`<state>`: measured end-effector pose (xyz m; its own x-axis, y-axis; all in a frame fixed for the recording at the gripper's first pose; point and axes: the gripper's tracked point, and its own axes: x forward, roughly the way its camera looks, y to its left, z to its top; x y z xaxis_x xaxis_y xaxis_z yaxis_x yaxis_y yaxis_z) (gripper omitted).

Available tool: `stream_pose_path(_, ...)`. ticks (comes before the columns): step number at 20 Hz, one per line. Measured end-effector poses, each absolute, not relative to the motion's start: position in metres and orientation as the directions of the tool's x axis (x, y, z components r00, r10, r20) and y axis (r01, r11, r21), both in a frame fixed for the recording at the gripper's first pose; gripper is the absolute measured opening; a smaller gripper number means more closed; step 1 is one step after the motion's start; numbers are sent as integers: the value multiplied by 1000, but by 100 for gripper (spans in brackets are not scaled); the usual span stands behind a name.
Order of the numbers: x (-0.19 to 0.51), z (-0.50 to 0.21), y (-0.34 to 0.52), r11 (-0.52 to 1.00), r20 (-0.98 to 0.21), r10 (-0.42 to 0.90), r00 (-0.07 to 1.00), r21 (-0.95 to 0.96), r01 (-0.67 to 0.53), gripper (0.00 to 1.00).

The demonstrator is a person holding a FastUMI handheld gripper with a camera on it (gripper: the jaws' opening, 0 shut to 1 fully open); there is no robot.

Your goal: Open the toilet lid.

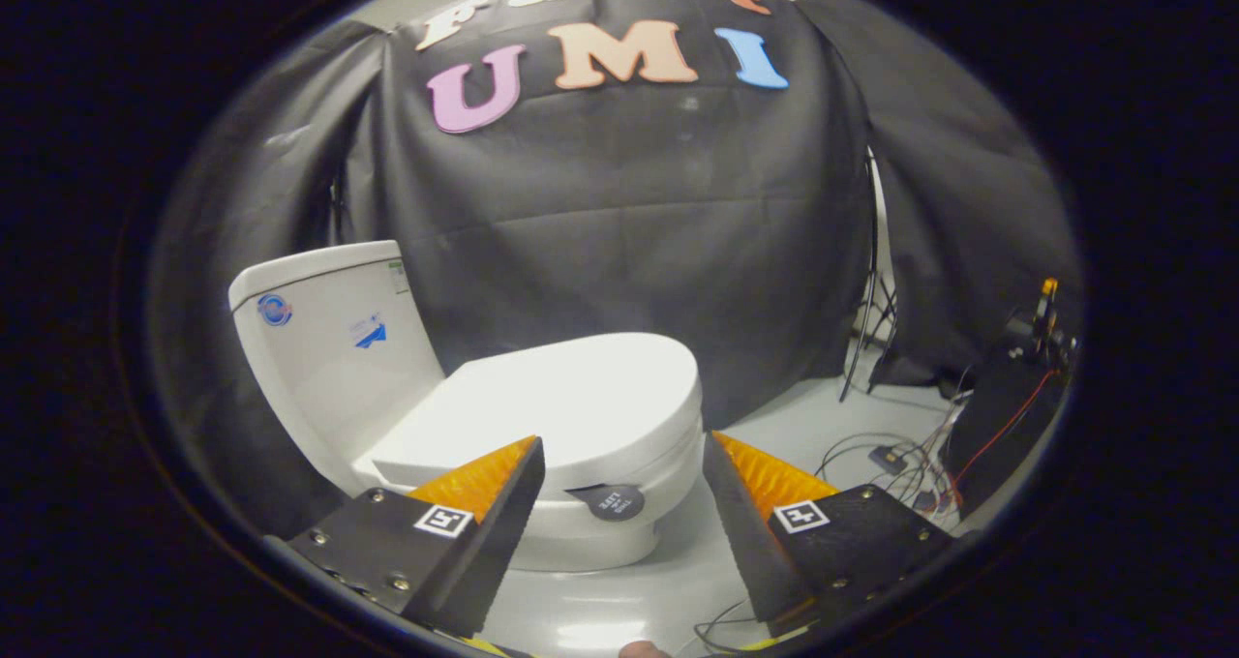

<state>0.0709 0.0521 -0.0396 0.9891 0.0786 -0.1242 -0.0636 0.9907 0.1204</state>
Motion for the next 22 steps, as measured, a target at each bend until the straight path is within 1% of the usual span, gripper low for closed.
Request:
stream_pose_path(4,85,-62,37,968,-205,51,977,251,2,97)
stream_pose_path(7,89,-91,34,919,-332,74,940,390,66,100)
stream_pose_path(8,92,-96,33,902,-348,79,934,424,82,100)
stream_pose_path(10,101,-110,32,888,-377,74,923,447,112,99)
stream_pose_path(15,115,-140,54,874,-448,132,884,473,109,100)
stream_pose_path(18,120,-145,68,843,-455,177,873,528,105,84)
stream_pose_path(20,125,-144,83,804,-439,238,866,590,78,74)
stream_pose_path(22,133,-148,88,781,-438,244,865,618,92,57)
